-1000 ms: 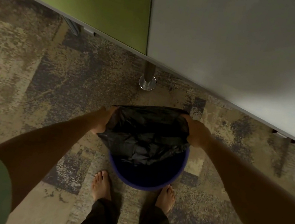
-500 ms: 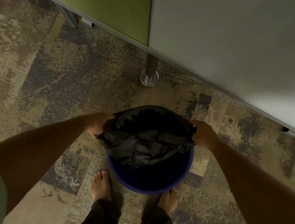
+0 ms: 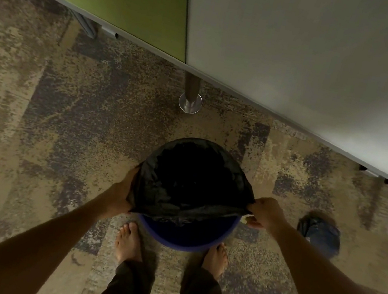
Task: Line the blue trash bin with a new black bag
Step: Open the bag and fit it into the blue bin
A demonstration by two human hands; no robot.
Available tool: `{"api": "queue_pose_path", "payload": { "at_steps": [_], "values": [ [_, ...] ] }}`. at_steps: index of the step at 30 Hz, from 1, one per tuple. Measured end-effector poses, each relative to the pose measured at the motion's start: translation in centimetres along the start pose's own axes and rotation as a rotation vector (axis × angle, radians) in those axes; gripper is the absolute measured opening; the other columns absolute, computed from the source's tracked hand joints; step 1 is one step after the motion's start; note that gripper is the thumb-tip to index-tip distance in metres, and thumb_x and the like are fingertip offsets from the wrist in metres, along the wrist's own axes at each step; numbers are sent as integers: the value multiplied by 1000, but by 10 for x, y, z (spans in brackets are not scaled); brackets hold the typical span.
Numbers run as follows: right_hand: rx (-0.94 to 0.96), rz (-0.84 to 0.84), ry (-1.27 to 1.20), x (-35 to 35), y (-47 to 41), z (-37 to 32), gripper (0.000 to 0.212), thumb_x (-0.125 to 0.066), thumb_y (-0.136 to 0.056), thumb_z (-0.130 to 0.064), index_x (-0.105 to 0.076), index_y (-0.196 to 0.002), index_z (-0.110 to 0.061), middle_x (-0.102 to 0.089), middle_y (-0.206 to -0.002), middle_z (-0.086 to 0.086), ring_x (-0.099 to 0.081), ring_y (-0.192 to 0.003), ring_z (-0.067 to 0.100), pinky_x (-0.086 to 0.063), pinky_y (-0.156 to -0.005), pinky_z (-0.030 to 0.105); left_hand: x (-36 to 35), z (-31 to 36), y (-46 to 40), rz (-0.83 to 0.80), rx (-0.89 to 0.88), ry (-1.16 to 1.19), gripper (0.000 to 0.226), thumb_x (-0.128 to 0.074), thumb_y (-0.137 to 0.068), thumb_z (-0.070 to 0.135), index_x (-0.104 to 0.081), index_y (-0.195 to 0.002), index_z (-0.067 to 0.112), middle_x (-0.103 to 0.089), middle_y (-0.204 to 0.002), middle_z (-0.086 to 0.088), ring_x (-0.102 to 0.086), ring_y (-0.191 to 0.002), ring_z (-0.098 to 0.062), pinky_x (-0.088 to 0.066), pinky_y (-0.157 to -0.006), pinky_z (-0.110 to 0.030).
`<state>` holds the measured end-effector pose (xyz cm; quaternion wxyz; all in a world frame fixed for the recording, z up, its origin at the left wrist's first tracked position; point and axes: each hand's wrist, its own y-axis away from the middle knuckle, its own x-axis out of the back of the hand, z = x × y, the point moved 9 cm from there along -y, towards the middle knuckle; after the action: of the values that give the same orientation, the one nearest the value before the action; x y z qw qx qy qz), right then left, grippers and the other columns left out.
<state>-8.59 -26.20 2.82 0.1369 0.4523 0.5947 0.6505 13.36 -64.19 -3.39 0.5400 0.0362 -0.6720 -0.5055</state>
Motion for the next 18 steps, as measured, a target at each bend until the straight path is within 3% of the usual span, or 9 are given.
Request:
{"api": "queue_pose_path", "payload": {
  "at_steps": [2,3,5,6,8,10,13,18],
  "values": [
    [-40,-11,-21,-6,2,13,16,-64,-92,-7,-65,-98,8,-72,-83,22,-72,-62,30,-62,-56,38,25,0,-2,-13,136,205,52,-26,-109,10,-13,-160,6,-23,-166,-20,-25,-155,-32,-23,-127,-44],
    [-45,-19,-40,-9,4,18,18,-64,-93,-9,-64,-99,8,-72,-85,23,-72,-64,31,-60,-56,37,22,9,6,-119,151,277,51,-39,-106,9,-22,-153,4,-41,-154,-26,-45,-143,-37,-37,-120,-50],
    [-54,-55,-108,-17,9,28,20,-63,-94,-13,-63,-100,7,-72,-86,23,-73,-67,33,-60,-57,37,27,17,13,-322,177,494,39,-61,-94,4,-42,-128,4,-68,-109,-23,-75,-89,-37,-63,-85,-51],
    [-67,-84,-148,-22,11,33,20,-63,-94,-13,-63,-100,7,-71,-86,22,-73,-67,33,-60,-56,36,33,11,19,-354,259,624,29,-63,-92,3,-51,-119,0,-73,-92,-21,-77,-67,-32,-66,-68,-46],
    [-102,-135,-196,-32,16,42,17,-61,-95,-10,-63,-99,7,-70,-83,21,-72,-63,31,-61,-54,36,24,1,33,-417,464,764,18,-59,-95,4,-63,-104,-11,-75,-66,-20,-73,-46,-26,-60,-44,-33],
    [-132,-168,-233,-42,20,49,14,-58,-95,-2,-61,-100,10,-72,-87,25,-74,-70,35,-63,-64,43,3,4,50,-458,553,882,21,-57,-97,5,-66,-92,-13,-71,-55,-19,-70,-41,-26,-55,-38,-28],
    [-137,-136,-236,-48,22,56,13,-57,-94,4,-58,-102,14,-72,-94,35,-74,-87,47,-60,-82,54,-6,9,58,-426,614,1000,19,-55,-100,4,-63,-90,-10,-69,-67,-24,-68,-54,-30,-55,-35,-29],
    [-119,-104,-211,-52,22,63,12,-60,-94,1,-60,-94,13,-72,-82,29,-74,-79,43,-61,-80,54,-12,17,73,-404,695,1154,12,-51,-100,3,-57,-91,-2,-60,-82,-21,-61,-67,-31,-58,-39,-35]
  ]
}}
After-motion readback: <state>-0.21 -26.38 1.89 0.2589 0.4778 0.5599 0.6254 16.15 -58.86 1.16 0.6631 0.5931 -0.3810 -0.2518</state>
